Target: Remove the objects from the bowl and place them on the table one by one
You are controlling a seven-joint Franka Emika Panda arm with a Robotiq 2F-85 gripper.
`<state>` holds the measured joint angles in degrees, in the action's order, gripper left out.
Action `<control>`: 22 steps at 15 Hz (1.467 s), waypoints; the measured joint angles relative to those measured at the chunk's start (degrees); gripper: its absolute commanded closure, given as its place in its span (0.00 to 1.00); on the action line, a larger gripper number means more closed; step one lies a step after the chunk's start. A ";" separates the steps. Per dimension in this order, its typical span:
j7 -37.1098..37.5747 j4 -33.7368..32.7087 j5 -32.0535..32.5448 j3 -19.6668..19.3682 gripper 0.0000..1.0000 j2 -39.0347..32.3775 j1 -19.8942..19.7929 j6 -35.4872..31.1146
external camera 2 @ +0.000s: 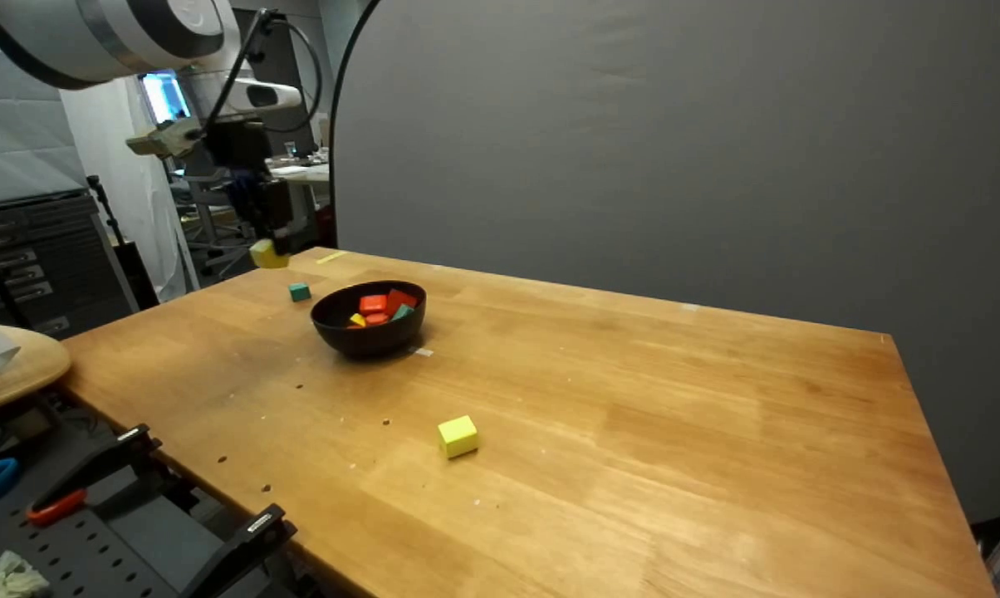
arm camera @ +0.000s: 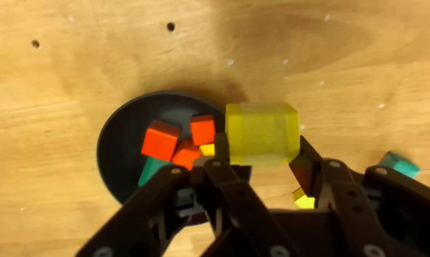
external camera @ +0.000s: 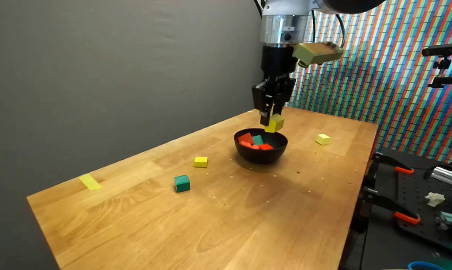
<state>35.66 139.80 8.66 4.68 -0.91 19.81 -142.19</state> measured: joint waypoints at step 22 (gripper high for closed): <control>-5.31 -2.79 -9.35 5.37 0.00 -13.25 0.05 -8.04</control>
<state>30.36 137.01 -0.69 10.05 -14.16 19.86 -150.23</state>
